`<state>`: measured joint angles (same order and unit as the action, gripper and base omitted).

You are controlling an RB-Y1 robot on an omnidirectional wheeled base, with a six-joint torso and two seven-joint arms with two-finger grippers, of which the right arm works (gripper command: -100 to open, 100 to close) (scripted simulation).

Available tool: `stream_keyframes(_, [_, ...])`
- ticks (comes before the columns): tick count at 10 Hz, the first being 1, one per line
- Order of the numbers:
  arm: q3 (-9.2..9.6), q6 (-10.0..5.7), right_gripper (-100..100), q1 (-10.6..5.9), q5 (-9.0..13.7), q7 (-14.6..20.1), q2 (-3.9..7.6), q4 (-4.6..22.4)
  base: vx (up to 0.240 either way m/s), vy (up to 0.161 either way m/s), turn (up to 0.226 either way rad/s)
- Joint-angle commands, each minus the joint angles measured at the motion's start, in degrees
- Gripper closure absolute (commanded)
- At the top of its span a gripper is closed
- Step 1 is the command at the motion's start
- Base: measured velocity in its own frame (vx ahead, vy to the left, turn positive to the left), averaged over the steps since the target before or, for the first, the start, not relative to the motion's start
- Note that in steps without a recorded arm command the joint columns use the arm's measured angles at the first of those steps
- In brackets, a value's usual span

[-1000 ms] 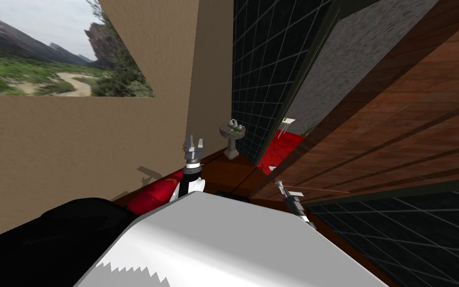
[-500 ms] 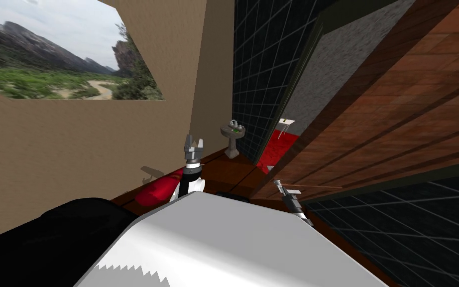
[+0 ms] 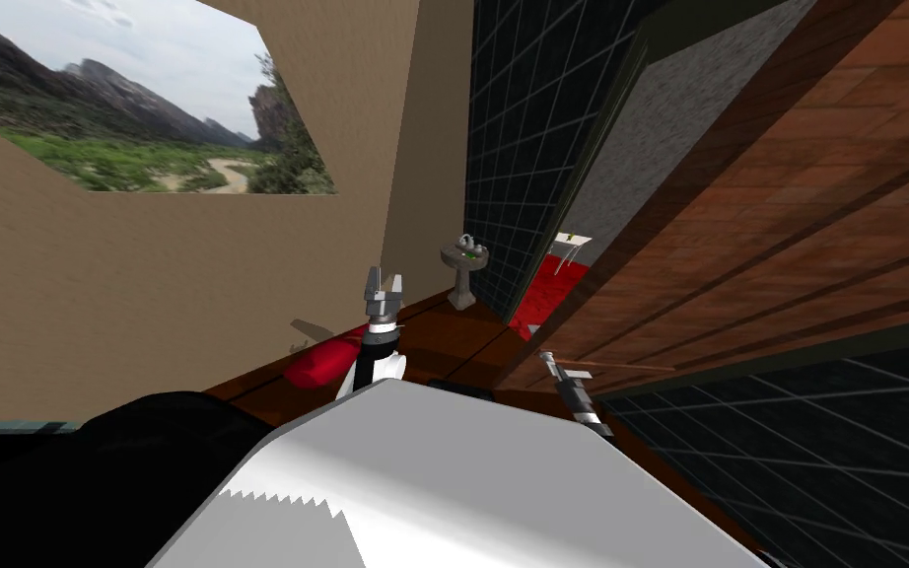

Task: Pull the door open

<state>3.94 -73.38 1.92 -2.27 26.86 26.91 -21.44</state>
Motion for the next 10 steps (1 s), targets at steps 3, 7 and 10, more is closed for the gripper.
stream_keyframes(3, [1.02,1.73,100,0.68,0.58,-0.34,-0.25,-2.44,-0.088,-0.034,0.025])
stream_keyframes(7, [4.8,5.39,100,-0.27,3.81,-1.59,-0.22,-5.7,-0.182,-0.088,0.11])
stream_keyframes(10, [6.84,7.28,100,-0.79,5.56,-2.23,-0.17,-7.5,-0.17,-0.097,0.078])
